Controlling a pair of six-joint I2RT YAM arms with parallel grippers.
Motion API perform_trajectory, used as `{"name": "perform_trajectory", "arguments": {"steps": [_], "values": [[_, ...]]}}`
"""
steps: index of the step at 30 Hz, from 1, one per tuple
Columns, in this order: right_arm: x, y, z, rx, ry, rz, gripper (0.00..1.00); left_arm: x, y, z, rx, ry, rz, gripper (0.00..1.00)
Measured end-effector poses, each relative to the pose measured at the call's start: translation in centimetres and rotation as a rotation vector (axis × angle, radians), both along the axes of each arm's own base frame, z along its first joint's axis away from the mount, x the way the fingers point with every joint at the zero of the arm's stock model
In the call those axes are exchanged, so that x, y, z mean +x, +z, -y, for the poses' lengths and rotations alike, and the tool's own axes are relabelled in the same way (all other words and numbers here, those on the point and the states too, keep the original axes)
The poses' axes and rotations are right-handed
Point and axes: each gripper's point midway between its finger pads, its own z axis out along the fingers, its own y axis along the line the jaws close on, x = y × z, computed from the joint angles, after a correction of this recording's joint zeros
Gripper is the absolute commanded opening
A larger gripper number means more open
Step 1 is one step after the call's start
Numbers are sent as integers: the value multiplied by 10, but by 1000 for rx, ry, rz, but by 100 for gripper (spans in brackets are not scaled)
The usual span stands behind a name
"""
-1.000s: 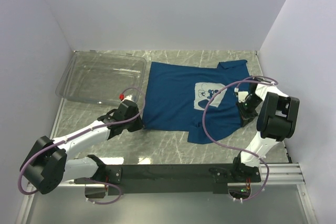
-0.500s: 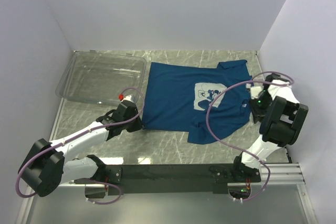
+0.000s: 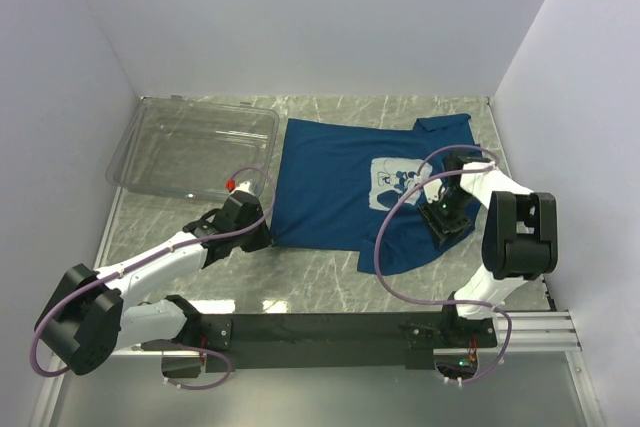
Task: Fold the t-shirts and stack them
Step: Flatten the tshirt out
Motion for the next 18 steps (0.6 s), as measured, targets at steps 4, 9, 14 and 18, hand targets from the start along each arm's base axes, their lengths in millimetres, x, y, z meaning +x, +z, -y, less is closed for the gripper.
{"name": "perform_trajectory", "arguments": {"steps": [4,9,14,18], "values": [[5,-9,-3,-26,-21,3,46,0,0,0,0,0,0,0],[2,-15,0,-52,-38,-13,22,-1,-1,0,1,-1,-3,0],[-2,-15,6,-80,-14,-20,6,-1,-1,-1,2,-1,-2,0],[-6,-7,21,-124,27,-15,1,-1,-1,-1,5,-2,2,0]]}}
